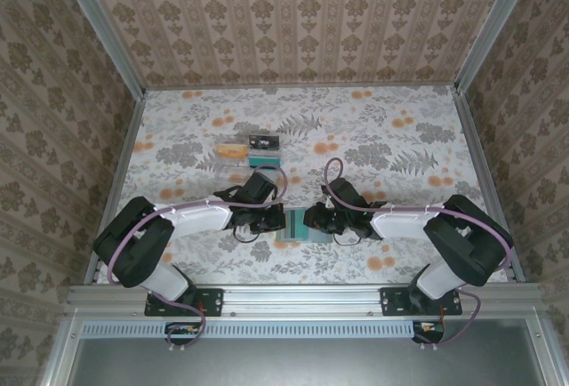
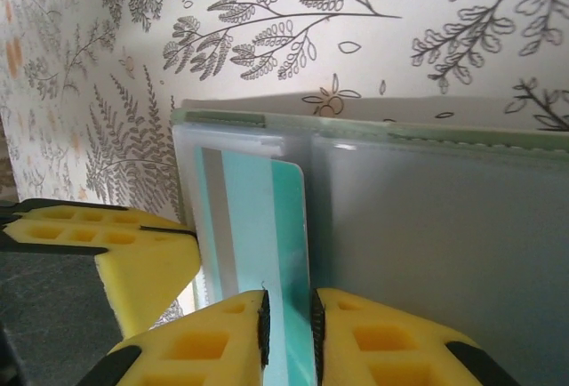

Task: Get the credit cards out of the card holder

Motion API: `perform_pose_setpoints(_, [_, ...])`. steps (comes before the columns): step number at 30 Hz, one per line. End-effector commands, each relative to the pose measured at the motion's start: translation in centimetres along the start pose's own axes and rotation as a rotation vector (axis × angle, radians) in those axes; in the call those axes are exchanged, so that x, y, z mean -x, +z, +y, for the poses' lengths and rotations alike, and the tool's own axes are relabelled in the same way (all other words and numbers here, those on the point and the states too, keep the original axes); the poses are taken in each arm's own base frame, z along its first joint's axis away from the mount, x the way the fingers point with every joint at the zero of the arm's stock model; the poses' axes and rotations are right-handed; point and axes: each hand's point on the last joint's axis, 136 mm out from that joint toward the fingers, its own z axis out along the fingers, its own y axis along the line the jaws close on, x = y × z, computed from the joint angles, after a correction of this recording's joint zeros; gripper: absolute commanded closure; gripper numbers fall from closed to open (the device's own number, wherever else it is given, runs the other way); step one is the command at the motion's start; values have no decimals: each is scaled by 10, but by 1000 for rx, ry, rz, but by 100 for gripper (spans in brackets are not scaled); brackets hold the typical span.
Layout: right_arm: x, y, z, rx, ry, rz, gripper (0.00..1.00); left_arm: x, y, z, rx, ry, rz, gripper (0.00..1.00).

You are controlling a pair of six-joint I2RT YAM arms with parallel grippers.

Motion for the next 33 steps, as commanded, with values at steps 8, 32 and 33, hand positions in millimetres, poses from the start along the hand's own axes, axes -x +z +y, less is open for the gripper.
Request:
perform_pose_setpoints(8, [-6, 7, -13, -43, 19, 35, 75, -21, 6, 27, 104, -32, 62, 100])
perform_pose_setpoints(32, [-4, -22, -53, -136, 28, 28, 100, -25, 3, 48, 169, -82, 68, 100])
perform_pose_setpoints(33, [-5, -23, -57, -148, 31, 31, 100, -24, 2, 48, 169, -82, 67, 100])
